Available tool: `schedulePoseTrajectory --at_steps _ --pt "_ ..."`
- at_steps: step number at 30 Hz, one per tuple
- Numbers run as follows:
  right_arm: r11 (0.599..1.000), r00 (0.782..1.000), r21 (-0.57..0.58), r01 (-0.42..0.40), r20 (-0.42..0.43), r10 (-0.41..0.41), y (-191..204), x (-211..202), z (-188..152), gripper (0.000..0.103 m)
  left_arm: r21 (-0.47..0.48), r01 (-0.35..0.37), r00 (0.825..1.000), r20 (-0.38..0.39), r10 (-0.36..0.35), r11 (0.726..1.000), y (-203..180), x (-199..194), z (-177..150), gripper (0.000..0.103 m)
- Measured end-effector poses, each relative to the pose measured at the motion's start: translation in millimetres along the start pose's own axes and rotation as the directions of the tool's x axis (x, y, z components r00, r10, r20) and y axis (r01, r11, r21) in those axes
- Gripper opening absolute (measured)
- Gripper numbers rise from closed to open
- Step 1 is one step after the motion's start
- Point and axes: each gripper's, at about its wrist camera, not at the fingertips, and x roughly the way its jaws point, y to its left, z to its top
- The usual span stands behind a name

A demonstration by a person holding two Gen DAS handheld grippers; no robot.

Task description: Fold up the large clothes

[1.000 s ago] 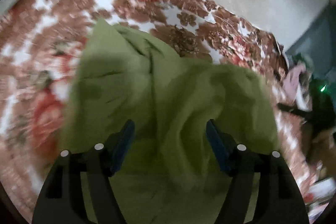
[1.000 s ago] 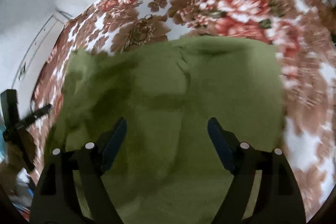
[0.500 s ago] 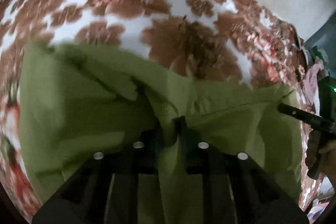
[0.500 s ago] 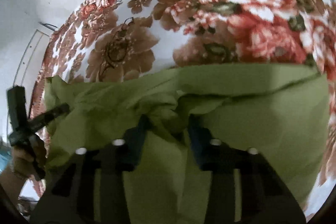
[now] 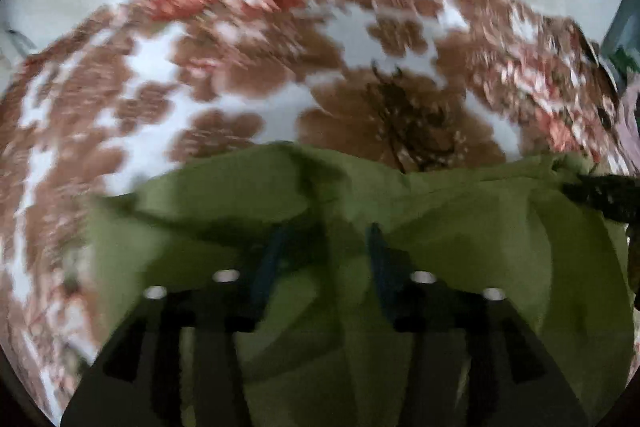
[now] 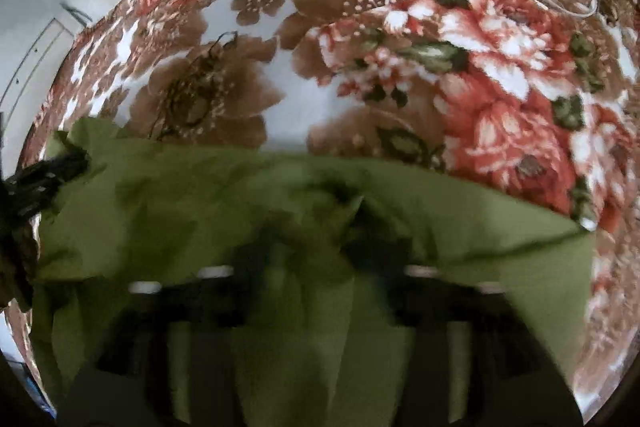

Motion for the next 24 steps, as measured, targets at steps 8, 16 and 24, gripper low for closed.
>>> schedulePoseTrajectory --at_steps 8,16,24 --pt "0.925 0.959 -0.297 0.237 0.226 -0.173 90 -102 -69 0.098 0.145 0.016 0.994 0.103 -0.032 0.989 -48 -122 -73 0.084" --pt "0.964 0.966 -0.083 0.251 0.090 -0.244 98 -64 -126 0.098 0.143 0.015 0.998 0.065 -0.025 0.990 -95 -101 -136 0.090" --pt "0.956 0.957 -0.049 0.288 0.043 -0.286 60 -31 -168 0.098 0.188 -0.022 1.000 -0.013 0.025 0.982 -88 -63 -171 0.094"
